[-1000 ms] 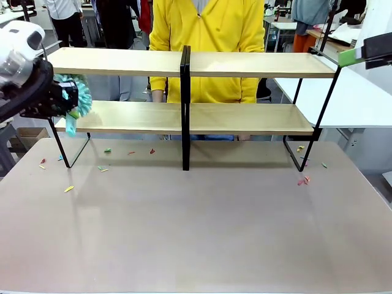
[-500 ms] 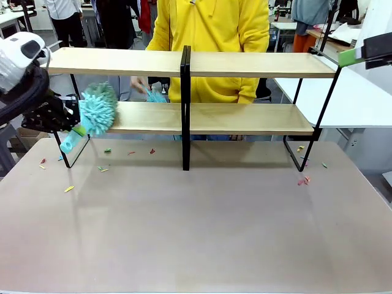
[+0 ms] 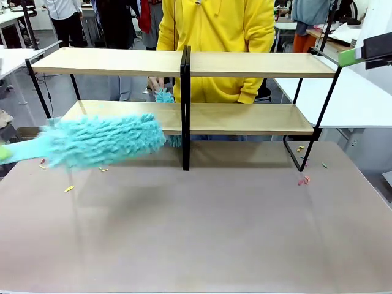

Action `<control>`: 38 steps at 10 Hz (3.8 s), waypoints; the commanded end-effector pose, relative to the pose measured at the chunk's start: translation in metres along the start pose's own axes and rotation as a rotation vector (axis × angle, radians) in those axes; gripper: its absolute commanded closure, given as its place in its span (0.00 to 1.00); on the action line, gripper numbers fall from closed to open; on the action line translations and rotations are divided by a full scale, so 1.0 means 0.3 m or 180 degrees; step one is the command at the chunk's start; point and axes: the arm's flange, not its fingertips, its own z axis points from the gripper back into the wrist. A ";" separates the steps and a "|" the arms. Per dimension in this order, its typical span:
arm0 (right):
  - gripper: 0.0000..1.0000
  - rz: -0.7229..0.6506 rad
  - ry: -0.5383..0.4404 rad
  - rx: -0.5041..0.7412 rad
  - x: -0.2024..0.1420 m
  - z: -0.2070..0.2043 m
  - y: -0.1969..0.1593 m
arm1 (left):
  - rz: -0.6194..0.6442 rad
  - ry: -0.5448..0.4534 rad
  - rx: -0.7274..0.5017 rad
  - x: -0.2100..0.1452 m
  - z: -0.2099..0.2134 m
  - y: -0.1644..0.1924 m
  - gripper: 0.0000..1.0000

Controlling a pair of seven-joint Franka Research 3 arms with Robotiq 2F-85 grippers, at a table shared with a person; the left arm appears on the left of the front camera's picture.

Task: Clean the shelves.
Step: Clean another randomly selected level of the Shelf with the Duster, then place the Duster on the table.

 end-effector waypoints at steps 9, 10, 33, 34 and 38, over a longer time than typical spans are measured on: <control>0.00 -0.0007 0.0005 0.0021 0.001 -0.001 0.000 | -0.0968 -0.2348 -0.0752 -0.511 0.797 0.055 1.00; 0.00 -0.0007 0.0005 0.0021 0.001 -0.001 0.000 | -0.0968 -0.2348 -0.0752 -0.511 0.797 0.055 1.00; 0.00 -0.1817 0.1491 0.1244 -0.273 -0.259 -0.169 | -0.0438 0.0502 -0.0864 -0.381 0.235 0.258 0.88; 0.00 -0.2031 0.1641 0.1301 -0.338 -0.324 -0.201 | -0.0325 0.0648 -0.0921 -0.335 0.152 0.328 0.88; 0.00 -0.2919 0.1980 0.1319 -0.557 -0.470 -0.364 | -0.0139 0.1008 -0.1247 -0.151 -0.037 0.568 0.88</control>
